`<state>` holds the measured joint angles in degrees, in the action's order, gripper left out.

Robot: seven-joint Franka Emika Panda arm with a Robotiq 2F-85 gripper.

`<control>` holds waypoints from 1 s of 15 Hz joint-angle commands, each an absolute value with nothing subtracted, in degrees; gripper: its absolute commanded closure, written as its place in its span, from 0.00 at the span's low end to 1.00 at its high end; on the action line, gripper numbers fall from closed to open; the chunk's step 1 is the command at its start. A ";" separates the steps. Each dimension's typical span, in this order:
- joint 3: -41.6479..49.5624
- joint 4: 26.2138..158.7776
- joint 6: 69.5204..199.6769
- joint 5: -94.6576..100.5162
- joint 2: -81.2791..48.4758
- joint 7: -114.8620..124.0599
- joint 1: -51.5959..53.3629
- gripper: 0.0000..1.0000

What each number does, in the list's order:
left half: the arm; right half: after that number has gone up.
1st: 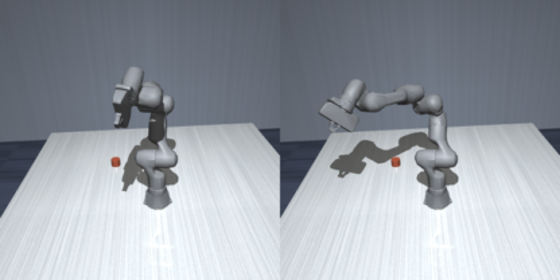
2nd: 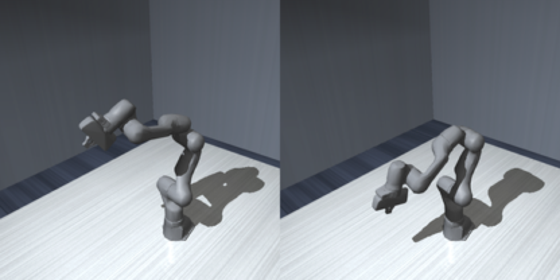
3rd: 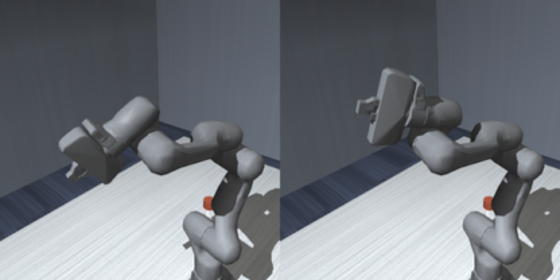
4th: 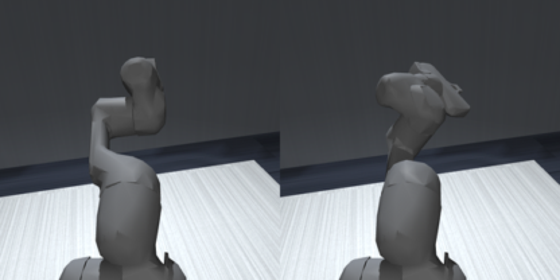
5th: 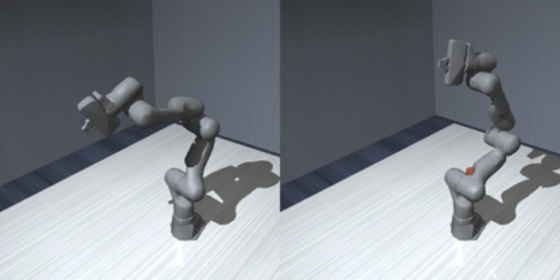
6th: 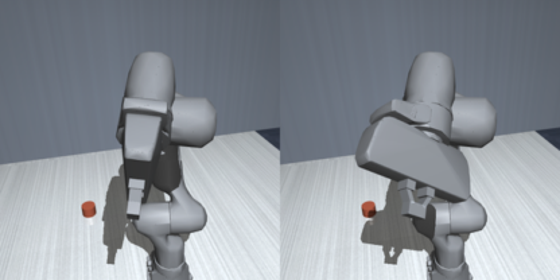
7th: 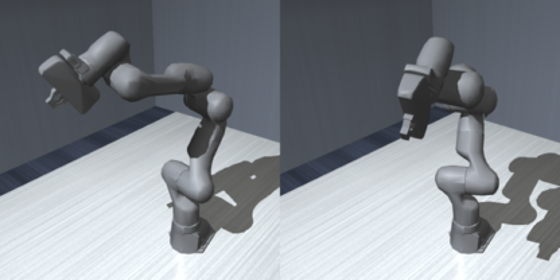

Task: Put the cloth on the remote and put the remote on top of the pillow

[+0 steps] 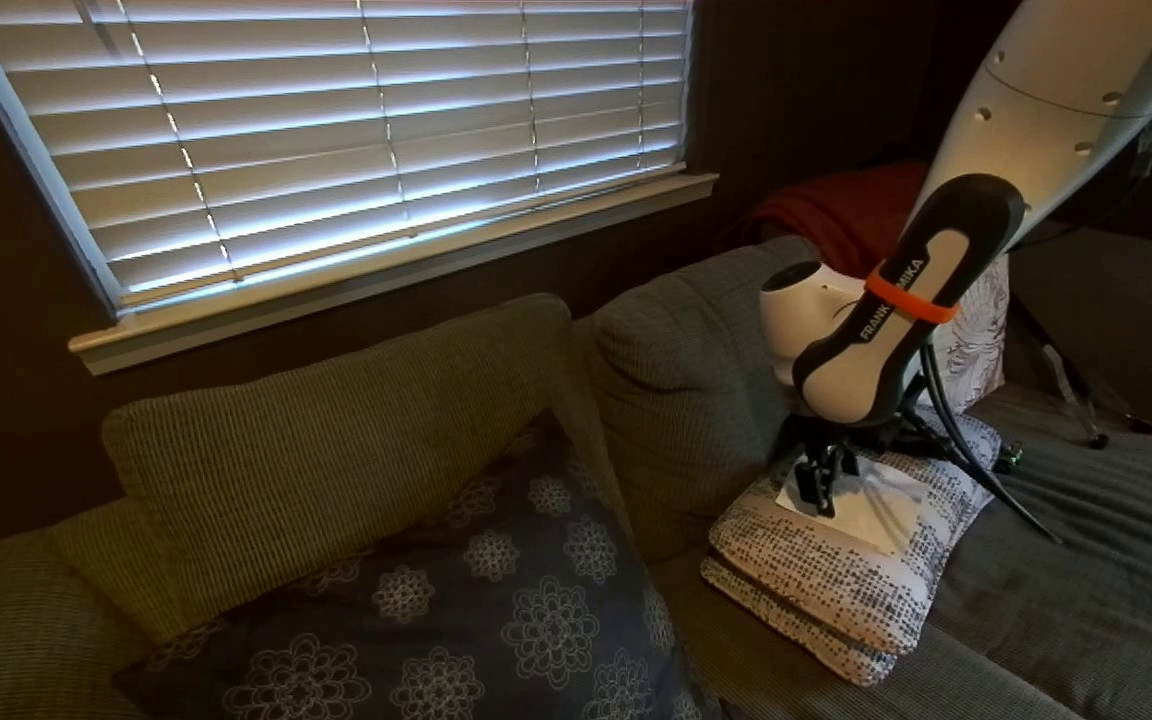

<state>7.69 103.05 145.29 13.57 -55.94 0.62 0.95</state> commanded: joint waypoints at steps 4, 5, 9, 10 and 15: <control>7.58 100.34 143.37 12.74 -57.75 0.32 0.62 0.64; 7.57 100.27 143.32 12.73 -57.78 0.29 0.58 0.70; 7.57 100.55 143.13 12.75 -57.20 0.28 0.49 0.72; 7.56 101.18 143.33 12.81 -56.56 0.24 0.50 0.72; 8.16 106.10 145.27 13.65 -51.45 0.71 1.36 0.72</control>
<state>7.74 101.92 144.29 13.57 -55.92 0.63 0.82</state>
